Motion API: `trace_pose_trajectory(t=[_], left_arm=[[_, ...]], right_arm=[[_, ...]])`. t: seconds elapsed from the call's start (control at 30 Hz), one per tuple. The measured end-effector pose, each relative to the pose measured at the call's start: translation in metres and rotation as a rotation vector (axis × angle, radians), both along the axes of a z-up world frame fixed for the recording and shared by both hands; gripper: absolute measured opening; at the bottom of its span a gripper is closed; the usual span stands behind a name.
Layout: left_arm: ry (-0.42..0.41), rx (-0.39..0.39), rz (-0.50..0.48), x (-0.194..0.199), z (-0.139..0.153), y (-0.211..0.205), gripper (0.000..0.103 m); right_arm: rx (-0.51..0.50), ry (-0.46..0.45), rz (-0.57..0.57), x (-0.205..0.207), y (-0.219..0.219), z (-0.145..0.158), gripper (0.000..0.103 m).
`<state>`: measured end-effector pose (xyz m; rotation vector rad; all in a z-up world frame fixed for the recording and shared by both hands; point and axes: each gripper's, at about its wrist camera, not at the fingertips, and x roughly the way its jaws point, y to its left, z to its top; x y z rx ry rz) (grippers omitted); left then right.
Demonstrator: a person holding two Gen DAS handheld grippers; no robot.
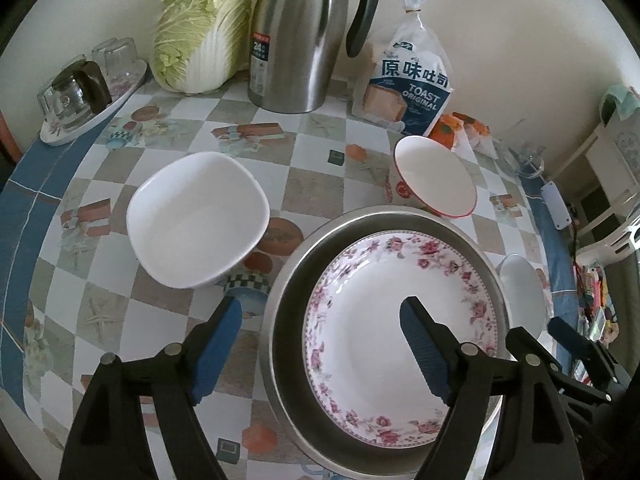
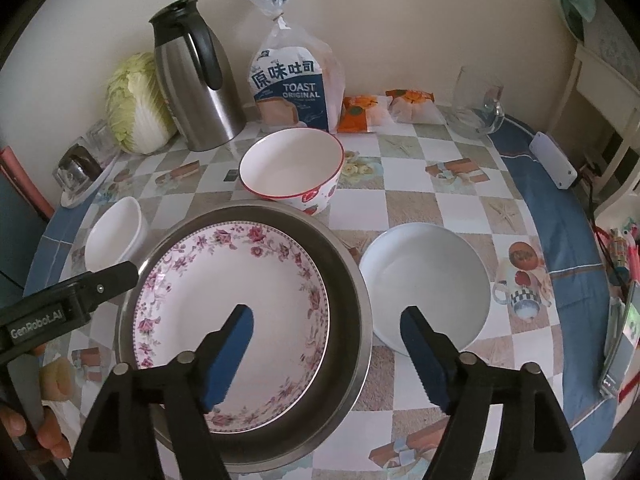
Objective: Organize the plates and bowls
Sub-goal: 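Move both tools toward the red-rimmed white bowl beside the basin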
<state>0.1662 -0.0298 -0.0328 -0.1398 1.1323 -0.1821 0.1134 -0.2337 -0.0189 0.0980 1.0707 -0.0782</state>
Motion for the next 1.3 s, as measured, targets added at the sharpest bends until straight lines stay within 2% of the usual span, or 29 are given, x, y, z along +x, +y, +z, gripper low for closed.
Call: trace_pose_trajectory(t=[0.17,0.4,0.47,0.9,1.17,1.3], left_arm=[[-0.008,0.04,0.014,-0.001,0.001,0.001,0.089],[-0.016,0.044,0.039,-0.001,-0.001,0.006,0.091],[-0.022,0.047,0.044,-0.001,-0.001,0.006,0.092],[-0.039,0.041,0.079,0.001,0.001,0.011,0.092],[-0.014,0.034,0.069,0.007,0.0,0.009,0.092],[-0.028,0.031,0.055,0.016,0.009,0.008,0.092]], right_arm=[[0.004,-0.003,0.003,0.0,0.0,-0.001,0.099],[0.009,-0.009,0.006,0.001,0.0,-0.002,0.1],[0.009,-0.012,0.005,0.001,0.0,-0.002,0.103],[0.024,-0.03,-0.005,0.0,-0.006,-0.005,0.103],[0.044,-0.027,-0.038,-0.001,-0.013,-0.009,0.103],[0.059,-0.03,-0.048,0.002,-0.015,-0.009,0.103]])
